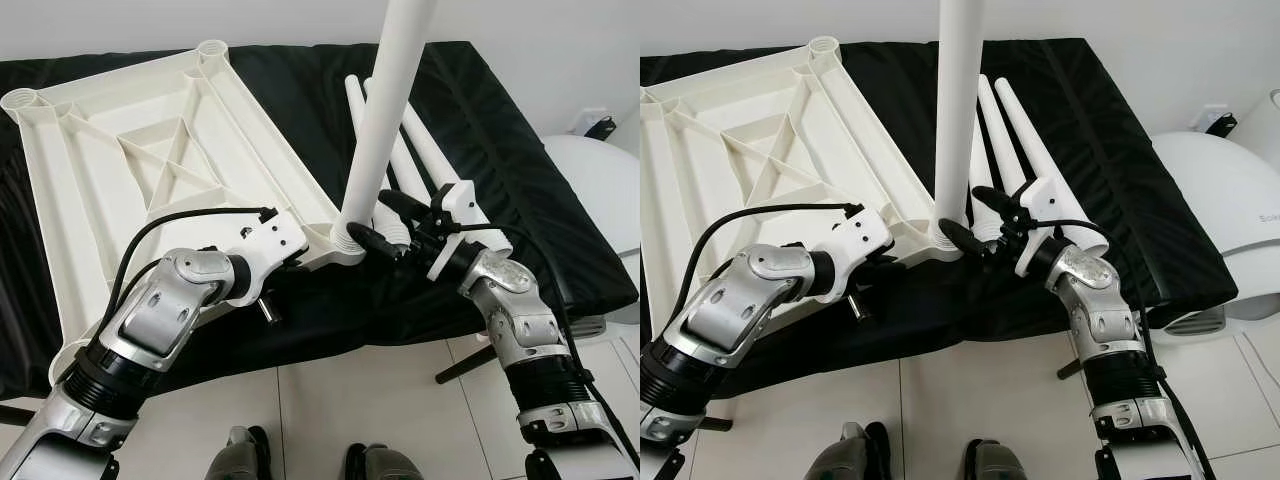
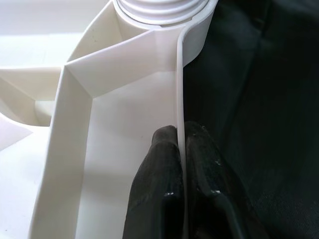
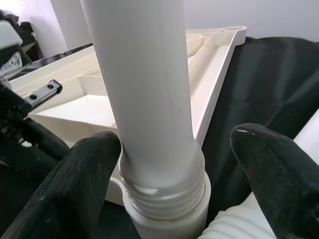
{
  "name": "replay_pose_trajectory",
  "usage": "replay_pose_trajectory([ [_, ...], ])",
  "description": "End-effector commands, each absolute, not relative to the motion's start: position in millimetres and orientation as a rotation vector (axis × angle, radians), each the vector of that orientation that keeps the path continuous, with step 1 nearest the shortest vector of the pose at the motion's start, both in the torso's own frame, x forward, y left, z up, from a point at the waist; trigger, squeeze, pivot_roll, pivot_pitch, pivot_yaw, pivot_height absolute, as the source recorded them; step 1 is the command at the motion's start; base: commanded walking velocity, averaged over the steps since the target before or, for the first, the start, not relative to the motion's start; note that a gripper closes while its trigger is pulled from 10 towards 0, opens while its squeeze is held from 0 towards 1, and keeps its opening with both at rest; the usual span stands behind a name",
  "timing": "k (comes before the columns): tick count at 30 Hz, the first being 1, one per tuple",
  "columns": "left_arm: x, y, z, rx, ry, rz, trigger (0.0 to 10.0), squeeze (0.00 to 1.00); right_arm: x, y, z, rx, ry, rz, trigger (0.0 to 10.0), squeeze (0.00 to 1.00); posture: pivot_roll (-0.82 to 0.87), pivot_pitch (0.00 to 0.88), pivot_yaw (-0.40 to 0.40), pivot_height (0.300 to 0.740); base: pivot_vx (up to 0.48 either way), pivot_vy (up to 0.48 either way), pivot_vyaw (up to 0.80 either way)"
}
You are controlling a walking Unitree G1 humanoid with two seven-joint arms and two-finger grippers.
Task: Building children table
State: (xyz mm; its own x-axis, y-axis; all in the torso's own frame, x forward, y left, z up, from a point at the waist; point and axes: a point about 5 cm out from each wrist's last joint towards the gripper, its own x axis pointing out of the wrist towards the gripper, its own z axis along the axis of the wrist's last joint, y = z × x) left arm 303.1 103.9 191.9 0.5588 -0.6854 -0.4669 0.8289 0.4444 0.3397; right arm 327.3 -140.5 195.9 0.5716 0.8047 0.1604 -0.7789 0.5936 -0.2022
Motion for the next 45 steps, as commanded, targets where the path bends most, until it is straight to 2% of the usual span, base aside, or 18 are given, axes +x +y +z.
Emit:
replay_pose_trajectory([
  [1, 303, 115, 188, 0.599, 0.309, -0.909, 10.0, 0.0, 327, -139, 193, -0.129, -0.238, 0.955, 10.0, 0.0, -0.01, 0.212, 0.003, 0.74, 0.0, 0.0, 0.0],
  [15, 301, 116, 191, 0.595, 0.3, -0.904, 10.0, 0.0, 333, -116, 181, -0.161, -0.207, 1.049, 10.0, 0.0, 0.01, 0.205, -0.015, 0.74, 0.0, 0.0, 0.0],
  [29, 301, 115, 191, 0.588, 0.299, -0.906, 10.0, 0.0, 345, -121, 191, -0.152, -0.236, 0.994, 10.0, 0.0, 0.01, 0.194, -0.015, 0.74, 0.0, 0.0, 0.0],
  [42, 301, 113, 191, 0.585, 0.298, -0.91, 10.0, 0.0, 348, -116, 196, -0.146, -0.274, 1.01, 9.9, 0.0, 0.01, 0.192, -0.013, 0.74, 0.0, 0.0, 0.0],
  [43, 301, 113, 191, 0.584, 0.298, -0.909, 10.0, 0.0, 347, -115, 195, -0.145, -0.27, 1.019, 2.6, 0.0, 0.01, 0.194, -0.013, 0.74, 0.0, 0.0, 0.0],
  [44, 301, 113, 191, 0.584, 0.298, -0.909, 10.0, 0.0, 347, -115, 195, -0.145, -0.27, 1.019, 2.6, 0.0, 0.01, 0.194, -0.013, 0.74, 0.0, 0.0, 0.0],
  [45, 301, 113, 192, 0.583, 0.298, -0.909, 10.0, 0.0, 347, -114, 194, -0.142, -0.266, 1.027, 0.0, 0.0, 0.01, 0.195, -0.013, 0.74, 0.0, 0.0, 0.0],
])
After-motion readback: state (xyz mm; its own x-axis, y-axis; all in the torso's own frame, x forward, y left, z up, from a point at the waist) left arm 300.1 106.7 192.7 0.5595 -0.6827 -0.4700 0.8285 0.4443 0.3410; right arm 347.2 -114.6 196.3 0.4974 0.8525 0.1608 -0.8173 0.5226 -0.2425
